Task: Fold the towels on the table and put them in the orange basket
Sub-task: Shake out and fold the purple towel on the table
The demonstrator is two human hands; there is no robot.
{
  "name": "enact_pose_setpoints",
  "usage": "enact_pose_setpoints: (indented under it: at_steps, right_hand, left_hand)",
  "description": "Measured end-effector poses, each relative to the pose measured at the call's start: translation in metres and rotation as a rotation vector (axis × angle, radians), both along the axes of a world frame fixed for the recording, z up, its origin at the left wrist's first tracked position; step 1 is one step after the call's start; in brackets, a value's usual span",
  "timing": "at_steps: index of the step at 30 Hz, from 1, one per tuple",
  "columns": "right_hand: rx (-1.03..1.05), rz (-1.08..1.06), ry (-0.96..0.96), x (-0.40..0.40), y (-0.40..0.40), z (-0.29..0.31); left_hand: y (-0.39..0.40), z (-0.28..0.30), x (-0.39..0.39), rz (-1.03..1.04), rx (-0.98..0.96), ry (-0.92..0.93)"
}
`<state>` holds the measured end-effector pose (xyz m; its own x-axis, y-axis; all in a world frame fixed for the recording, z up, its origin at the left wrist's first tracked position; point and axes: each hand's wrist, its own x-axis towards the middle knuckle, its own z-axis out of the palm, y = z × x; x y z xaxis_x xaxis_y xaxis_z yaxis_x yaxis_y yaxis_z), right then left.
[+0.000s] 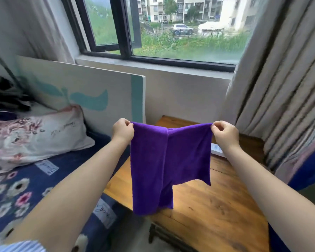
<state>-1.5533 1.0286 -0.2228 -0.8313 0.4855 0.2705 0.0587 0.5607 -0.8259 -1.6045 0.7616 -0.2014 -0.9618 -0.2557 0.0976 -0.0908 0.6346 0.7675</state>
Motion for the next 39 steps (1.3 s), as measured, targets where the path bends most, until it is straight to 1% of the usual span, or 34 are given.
enact_pose_setpoints:
  at_steps: [4,7,10,14,17,19,21,23,25,28,31,33,36,37,39]
  right_hand:
    - [-0.143,0.077,-0.014,-0.038,-0.011,-0.011]
    - [-0.124,0.106,-0.079,-0.077,-0.010,-0.039]
    - [-0.091,0.140,-0.190,-0.094,-0.010,-0.068]
    - [-0.077,0.130,-0.328,-0.111,-0.005,-0.109]
    - [-0.030,0.116,-0.425,-0.118,0.001,-0.139]
    - [0.006,0.132,-0.501,-0.116,0.001,-0.158]
    - [0.011,0.143,-0.606,-0.113,-0.002,-0.181]
    - [-0.019,0.142,-0.674,-0.110,-0.007,-0.200]
    - [-0.065,0.133,-0.704,-0.108,-0.014,-0.210]
    - [-0.101,0.064,-0.793,-0.100,-0.024,-0.233]
    - [-0.196,-0.073,-0.765,-0.085,-0.035,-0.248]
    - [-0.328,-0.195,-0.721,-0.075,-0.042,-0.254]
    - [-0.595,-0.327,-0.690,-0.063,-0.054,-0.263]
    - [-0.640,-0.357,-0.686,-0.063,-0.057,-0.264]
    - [-0.637,-0.397,-0.659,-0.064,-0.060,-0.268]
  left_hand:
    - [-0.010,-0.012,-0.042,-0.010,-0.052,-0.030]
    - [-0.004,-0.040,-0.089,-0.064,-0.101,-0.174]
    - [0.003,-0.072,-0.113,-0.121,-0.143,-0.338]
    - [0.012,-0.116,-0.135,-0.155,-0.223,-0.450]
    - [0.011,-0.150,-0.144,-0.214,-0.374,-0.533]
    - [0.007,-0.171,-0.143,-0.259,-0.472,-0.625]
    - [0.006,-0.192,-0.141,-0.308,-0.611,-0.731]
    - [0.008,-0.209,-0.139,-0.379,-0.731,-0.753]
    - [0.014,-0.216,-0.137,-0.433,-0.769,-0.657]
    - [0.034,-0.236,-0.133,-0.563,-0.719,-0.589]
    - [0.057,-0.254,-0.119,-0.647,-0.654,-0.629]
    - [0.068,-0.264,-0.107,-0.647,-0.651,-0.662]
    - [0.073,-0.273,-0.098,-0.613,-0.681,-0.650]
    - [0.073,-0.275,-0.098,-0.604,-0.694,-0.643]
    - [0.073,-0.278,-0.100,-0.588,-0.696,-0.635]
